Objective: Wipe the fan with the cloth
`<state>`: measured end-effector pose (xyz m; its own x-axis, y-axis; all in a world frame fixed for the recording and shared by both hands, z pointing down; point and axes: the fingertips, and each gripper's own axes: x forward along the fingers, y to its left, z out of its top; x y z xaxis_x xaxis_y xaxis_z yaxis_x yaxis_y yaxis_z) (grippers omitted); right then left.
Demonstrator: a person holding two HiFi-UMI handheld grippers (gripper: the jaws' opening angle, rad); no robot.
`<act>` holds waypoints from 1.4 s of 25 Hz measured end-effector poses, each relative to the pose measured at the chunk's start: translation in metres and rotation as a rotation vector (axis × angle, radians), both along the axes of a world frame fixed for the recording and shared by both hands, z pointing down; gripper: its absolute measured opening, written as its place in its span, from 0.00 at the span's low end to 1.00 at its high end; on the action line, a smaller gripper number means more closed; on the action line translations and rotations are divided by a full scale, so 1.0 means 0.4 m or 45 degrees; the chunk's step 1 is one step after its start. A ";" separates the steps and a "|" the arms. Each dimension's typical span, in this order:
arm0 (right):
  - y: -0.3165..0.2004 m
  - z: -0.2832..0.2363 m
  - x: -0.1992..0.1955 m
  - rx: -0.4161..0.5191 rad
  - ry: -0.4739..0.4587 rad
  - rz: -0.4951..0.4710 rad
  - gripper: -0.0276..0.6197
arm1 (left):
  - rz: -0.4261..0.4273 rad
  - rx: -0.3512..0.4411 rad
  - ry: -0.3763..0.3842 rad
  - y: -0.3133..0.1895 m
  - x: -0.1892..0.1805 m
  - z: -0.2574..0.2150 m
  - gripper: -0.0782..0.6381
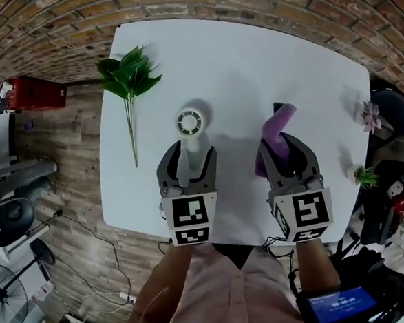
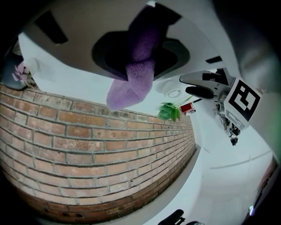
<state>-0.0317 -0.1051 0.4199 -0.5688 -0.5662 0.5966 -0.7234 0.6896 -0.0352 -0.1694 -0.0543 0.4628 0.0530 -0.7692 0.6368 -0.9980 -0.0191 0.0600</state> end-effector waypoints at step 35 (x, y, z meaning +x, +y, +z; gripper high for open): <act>0.193 0.068 0.000 -0.307 -0.128 -0.362 0.25 | 0.838 -0.266 -0.042 -0.049 0.096 0.068 0.38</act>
<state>-0.0316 -0.0278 0.4469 -0.7452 -0.2277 0.6267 -0.4894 0.8252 -0.2821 -0.1312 -0.0738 0.4900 0.4448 -0.4445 0.7775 -0.7842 -0.6126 0.0984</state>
